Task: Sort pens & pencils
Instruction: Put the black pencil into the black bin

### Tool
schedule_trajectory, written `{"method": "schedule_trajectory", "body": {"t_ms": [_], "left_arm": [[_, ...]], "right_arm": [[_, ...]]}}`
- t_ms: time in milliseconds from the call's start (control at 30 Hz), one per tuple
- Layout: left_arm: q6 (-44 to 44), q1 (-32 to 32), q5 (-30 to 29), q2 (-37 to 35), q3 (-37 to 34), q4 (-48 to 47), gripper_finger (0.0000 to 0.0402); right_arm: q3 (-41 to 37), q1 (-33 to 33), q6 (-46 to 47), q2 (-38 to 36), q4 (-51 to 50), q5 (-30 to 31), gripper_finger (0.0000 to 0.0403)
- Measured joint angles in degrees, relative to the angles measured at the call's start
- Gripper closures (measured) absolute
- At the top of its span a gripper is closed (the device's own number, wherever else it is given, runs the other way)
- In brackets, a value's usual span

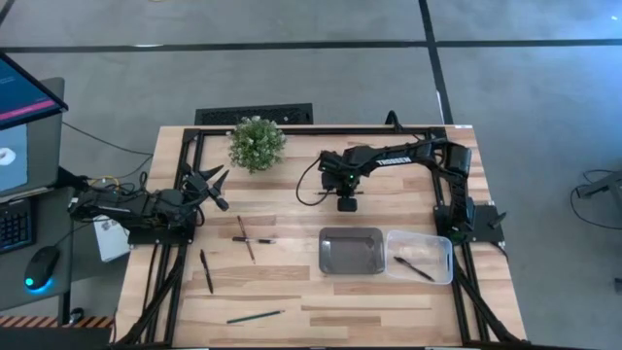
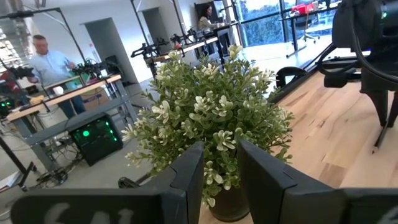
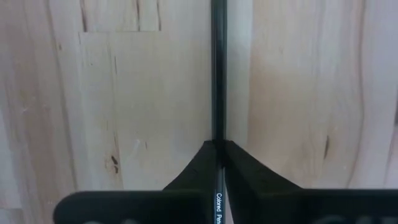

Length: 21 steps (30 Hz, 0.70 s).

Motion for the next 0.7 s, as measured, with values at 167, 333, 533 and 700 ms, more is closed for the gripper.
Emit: {"method": "schedule_trajectory", "body": {"t_ms": [167, 333, 533, 700], "left_arm": [[0.02, -0.02, 0.00, 0.00, 0.00, 0.01, 0.0310], [0.02, -0.01, 0.00, 0.00, 0.00, 0.00, 0.0310], [0.02, 0.00, 0.02, 0.00, 0.00, 0.01, 0.0310], [0.02, -0.02, 0.02, 0.00, 0.00, 0.01, 0.0310]], "right_arm": [[0.00, 0.02, 0.00, 0.00, 0.87, 0.12, 0.0368], [0.08, 0.00, 0.61, -0.59, 0.30, 0.16, 0.0364], [4.54, 0.03, 2.99, -0.98, -6.58, 0.75, 0.0364], [10.30, 0.52, 4.34, -1.27, -13.80, 0.61, 0.0361]]}}
